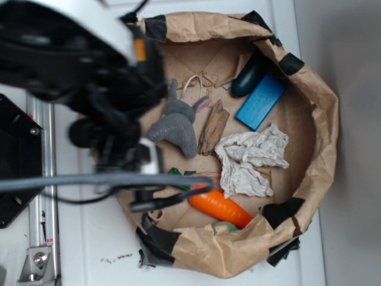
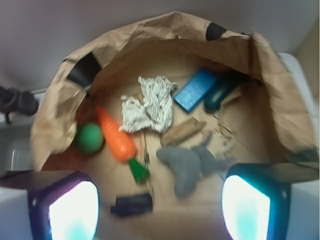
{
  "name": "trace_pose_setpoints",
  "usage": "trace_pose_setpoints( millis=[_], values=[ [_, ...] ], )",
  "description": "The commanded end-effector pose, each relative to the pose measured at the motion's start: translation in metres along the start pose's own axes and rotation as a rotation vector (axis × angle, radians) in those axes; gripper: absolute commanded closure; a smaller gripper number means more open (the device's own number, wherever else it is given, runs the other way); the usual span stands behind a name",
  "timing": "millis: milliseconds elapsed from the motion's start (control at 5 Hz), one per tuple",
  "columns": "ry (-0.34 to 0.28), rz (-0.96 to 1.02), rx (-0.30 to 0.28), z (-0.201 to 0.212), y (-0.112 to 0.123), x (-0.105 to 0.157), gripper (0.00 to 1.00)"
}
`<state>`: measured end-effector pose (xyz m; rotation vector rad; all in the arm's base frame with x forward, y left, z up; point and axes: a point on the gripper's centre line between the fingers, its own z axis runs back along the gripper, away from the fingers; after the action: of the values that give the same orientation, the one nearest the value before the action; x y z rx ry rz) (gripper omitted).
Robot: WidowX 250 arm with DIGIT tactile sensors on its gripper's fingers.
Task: Grab the white paper.
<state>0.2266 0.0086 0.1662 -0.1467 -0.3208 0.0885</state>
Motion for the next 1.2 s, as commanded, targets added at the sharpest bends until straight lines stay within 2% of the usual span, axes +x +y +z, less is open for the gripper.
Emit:
trace_pose_setpoints(
  millis=[0, 400, 600, 800, 1000],
  values=[
    [-0.024, -0.009, 0.016, -0.042, -0.015, 0.043, 0.0],
    [0.041, -0.021, 0.075, -0.113, -0.008, 0.056, 0.0],
    [0.072, -0.043, 0.061, -0.156, -0.011, 0.067, 0.0],
    [0.078, -0.006, 0.041, -0.169, -0.009, 0.065, 1.0],
    [0.091, 0.002, 0.044, -0.175, -0.012, 0.064, 1.0]
  ],
)
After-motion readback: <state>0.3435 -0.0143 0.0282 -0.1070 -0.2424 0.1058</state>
